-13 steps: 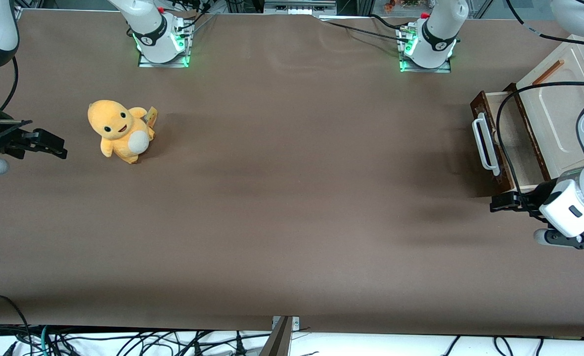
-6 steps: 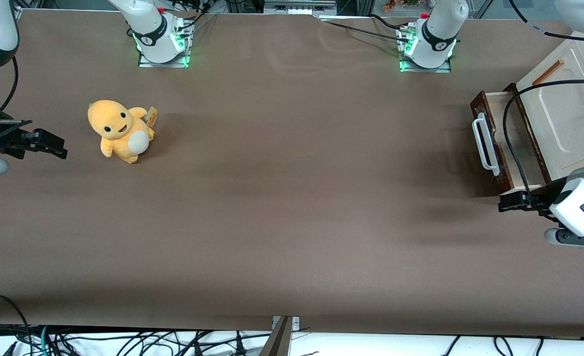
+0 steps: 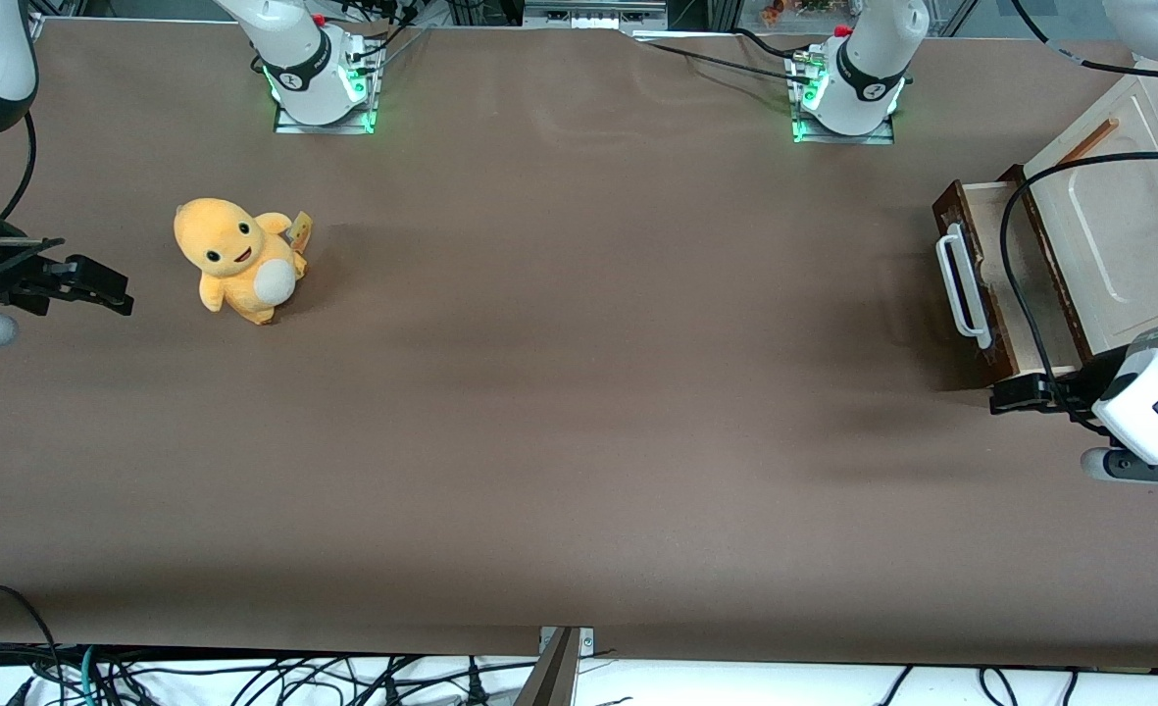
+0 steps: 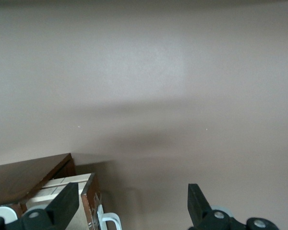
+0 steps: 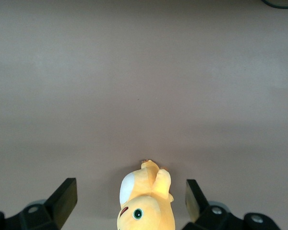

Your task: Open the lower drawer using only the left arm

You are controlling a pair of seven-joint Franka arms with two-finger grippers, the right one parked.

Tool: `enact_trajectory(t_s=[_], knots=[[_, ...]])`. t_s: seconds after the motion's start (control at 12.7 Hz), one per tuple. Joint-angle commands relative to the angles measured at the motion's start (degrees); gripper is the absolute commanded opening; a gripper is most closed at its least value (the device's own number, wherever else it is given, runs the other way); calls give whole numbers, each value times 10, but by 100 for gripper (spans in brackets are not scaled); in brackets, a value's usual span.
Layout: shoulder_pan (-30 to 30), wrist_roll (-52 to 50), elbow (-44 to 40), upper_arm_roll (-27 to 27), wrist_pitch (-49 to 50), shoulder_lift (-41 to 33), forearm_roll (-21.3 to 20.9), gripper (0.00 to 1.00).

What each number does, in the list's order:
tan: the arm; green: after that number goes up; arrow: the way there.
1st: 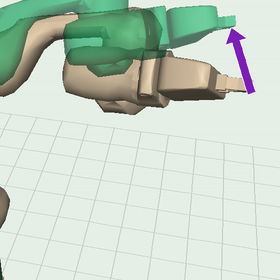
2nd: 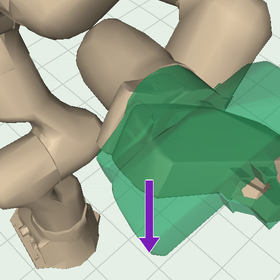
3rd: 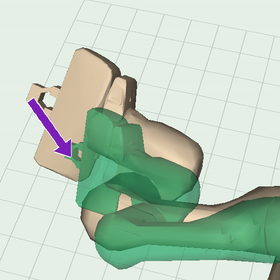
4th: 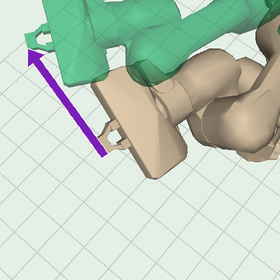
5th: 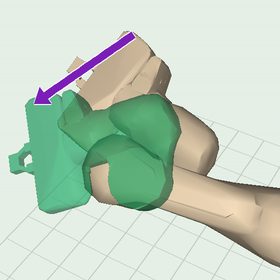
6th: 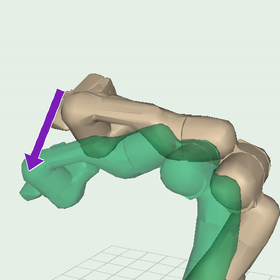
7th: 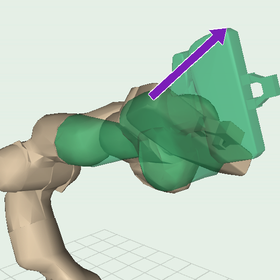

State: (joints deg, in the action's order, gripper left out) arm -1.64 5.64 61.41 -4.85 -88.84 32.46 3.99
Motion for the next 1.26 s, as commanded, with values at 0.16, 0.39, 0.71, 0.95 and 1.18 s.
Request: enact_trajectory(t_s=[0.16,0.39,0.71,0.95,1.18], knots=[[-1,2,9,2,17,-15,-16,100],[-1,3,11,5,20,-18,-16,100],[-2,3,11,5,21,-18,-16,100],[-6,-2,12,5,23,-18,-17,100],[-6,-2,12,5,23,-18,-16,100]])
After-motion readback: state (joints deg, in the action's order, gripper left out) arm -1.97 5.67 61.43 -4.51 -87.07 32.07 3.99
